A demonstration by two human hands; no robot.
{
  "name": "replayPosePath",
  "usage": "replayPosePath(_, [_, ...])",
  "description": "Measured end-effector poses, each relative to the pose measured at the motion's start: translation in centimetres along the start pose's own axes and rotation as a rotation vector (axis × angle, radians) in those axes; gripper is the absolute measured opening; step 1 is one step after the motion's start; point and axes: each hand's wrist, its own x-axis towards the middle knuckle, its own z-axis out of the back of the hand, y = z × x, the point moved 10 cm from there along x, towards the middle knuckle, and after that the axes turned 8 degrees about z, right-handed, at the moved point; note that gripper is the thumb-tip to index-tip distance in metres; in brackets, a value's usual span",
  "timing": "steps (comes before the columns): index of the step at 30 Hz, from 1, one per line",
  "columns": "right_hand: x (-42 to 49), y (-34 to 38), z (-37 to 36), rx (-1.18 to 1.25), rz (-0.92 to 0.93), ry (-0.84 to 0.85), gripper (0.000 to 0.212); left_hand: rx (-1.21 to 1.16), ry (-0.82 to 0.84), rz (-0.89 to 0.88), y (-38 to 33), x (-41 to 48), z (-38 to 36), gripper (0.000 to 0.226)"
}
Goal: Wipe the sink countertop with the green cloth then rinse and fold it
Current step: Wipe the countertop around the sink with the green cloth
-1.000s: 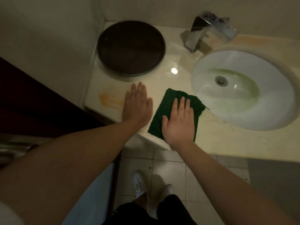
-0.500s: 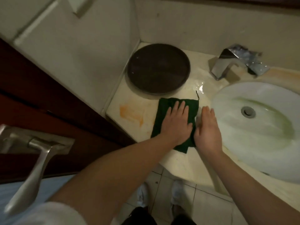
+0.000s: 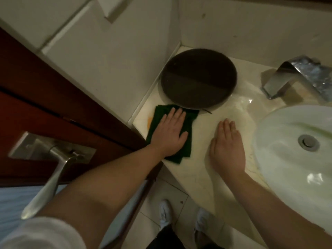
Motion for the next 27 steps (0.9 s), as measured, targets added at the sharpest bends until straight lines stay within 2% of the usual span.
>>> replayPosePath(7, [-0.1,0.0,-0.1,-0.004,-0.019,0.044,0.062,0.02,-0.077,0.203,6.0,2.6,1.4,0.067])
replayPosePath(13, [-0.1,0.1,-0.3,-0.009,0.004,0.071,0.064,-0.034,-0.149,0.452,8.7,1.5,1.3,0.067])
replayPosePath(19, [-0.1,0.3,-0.3,-0.008,0.013,0.045,0.064,-0.219,-0.197,0.756,4.5,-6.4,-1.2,0.066])
replayPosePath(22, [-0.1,0.3,-0.3,-0.024,0.024,0.036,0.064,-0.247,-0.174,0.728,-0.5,-10.4,-2.9,0.069])
replayPosePath(27, [0.0,0.4,-0.3,-0.069,0.057,0.044,0.066,-0.188,-0.082,0.426,-10.8,-15.4,-5.7,0.07])
